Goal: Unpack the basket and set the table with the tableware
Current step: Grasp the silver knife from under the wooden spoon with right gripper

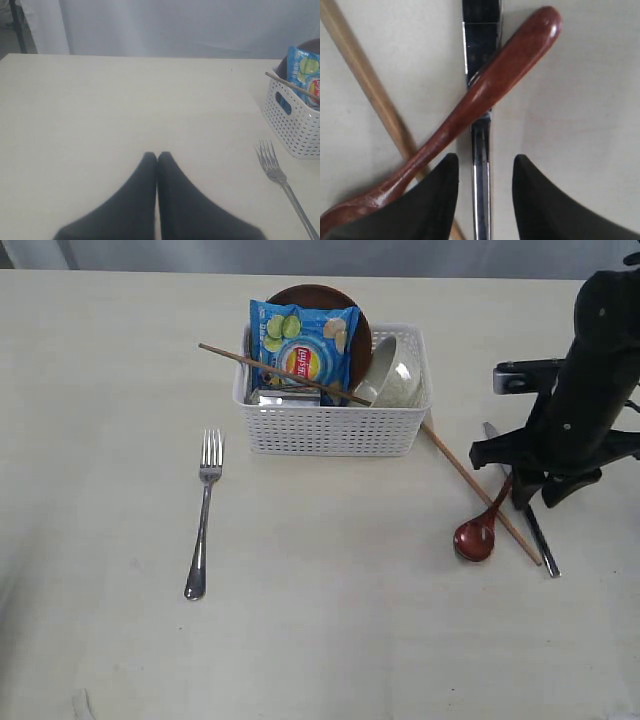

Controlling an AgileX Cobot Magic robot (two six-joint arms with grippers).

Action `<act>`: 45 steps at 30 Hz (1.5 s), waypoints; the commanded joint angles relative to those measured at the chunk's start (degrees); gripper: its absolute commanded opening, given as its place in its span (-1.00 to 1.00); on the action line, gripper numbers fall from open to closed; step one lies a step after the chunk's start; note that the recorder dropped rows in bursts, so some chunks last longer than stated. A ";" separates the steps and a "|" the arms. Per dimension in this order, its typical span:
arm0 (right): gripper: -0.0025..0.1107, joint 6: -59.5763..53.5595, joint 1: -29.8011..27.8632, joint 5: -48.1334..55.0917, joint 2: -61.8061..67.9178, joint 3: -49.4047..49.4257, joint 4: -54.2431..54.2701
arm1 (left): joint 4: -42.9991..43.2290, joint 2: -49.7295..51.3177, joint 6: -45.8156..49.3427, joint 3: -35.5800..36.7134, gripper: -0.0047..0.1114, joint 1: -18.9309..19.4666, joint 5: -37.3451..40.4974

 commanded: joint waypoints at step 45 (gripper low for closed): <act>-0.96 6.53 3.74 -1.19 -7.25 -0.92 -7.42 | 0.07 -0.24 0.19 0.22 -0.92 0.17 -0.59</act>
